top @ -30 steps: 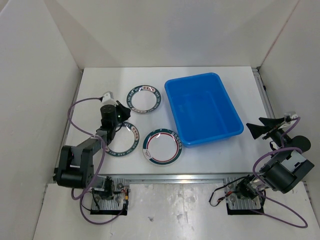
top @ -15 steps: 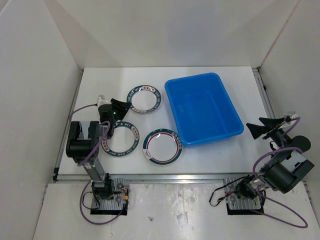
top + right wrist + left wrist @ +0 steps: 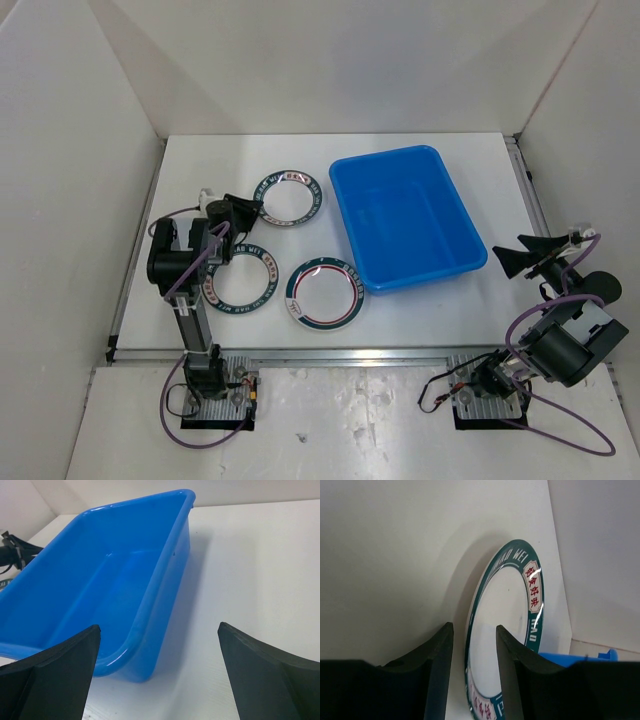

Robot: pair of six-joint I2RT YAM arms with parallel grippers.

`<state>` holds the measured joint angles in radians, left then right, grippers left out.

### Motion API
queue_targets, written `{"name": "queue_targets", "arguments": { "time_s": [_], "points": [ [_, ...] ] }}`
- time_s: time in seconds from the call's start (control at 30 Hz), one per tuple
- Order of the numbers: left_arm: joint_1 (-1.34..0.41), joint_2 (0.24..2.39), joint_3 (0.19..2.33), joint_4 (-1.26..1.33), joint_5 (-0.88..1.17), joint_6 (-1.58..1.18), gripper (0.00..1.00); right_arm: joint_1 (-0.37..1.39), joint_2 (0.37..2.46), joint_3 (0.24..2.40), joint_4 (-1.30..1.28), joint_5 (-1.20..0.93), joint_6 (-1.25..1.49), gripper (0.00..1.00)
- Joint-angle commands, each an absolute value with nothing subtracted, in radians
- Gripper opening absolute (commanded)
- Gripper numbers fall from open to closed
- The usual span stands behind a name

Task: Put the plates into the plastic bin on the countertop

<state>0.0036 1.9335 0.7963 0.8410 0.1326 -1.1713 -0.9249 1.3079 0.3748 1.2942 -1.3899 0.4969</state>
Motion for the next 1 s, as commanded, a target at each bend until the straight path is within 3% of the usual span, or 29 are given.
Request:
{"name": "queue_targets", "arguments": {
  "time_s": [0.0, 0.03, 0.13, 0.2, 0.57, 0.77, 0.97],
  "points": [
    [-0.008, 1.966, 0.848, 0.859, 0.129, -1.163, 0.44, -0.924, 1.287, 0.374, 1.574, -1.405, 0.476, 1.00],
    [-0.010, 1.974, 0.862, 0.853, 0.132, -1.163, 0.42, -0.924, 1.287, 0.374, 1.574, -1.405, 0.476, 1.00],
    [-0.019, 2.006, 0.943, 0.790, 0.140, -1.151, 0.08, -0.926, 1.287, 0.374, 1.574, -1.405, 0.476, 1.00],
    [-0.018, 1.996, 0.965, 0.758, 0.135, -1.146, 0.01, -0.926, 1.287, 0.374, 1.574, -1.405, 0.476, 1.00],
    [0.010, 1.562, 0.969, 0.609, 0.141, -1.085, 0.00, -0.926, 1.287, 0.374, 1.572, -1.405, 0.476, 1.00],
    [-0.282, 1.433, 1.119, 0.410, 0.028, -0.870, 0.00, -0.926, 1.287, 0.374, 1.572, -1.405, 0.474, 1.00],
    [-0.569, 1.619, 1.345, 0.276, -0.075, -0.718, 0.00, -0.924, 1.287, 0.373, 1.572, -1.405, 0.474, 1.00]
  ]
}}
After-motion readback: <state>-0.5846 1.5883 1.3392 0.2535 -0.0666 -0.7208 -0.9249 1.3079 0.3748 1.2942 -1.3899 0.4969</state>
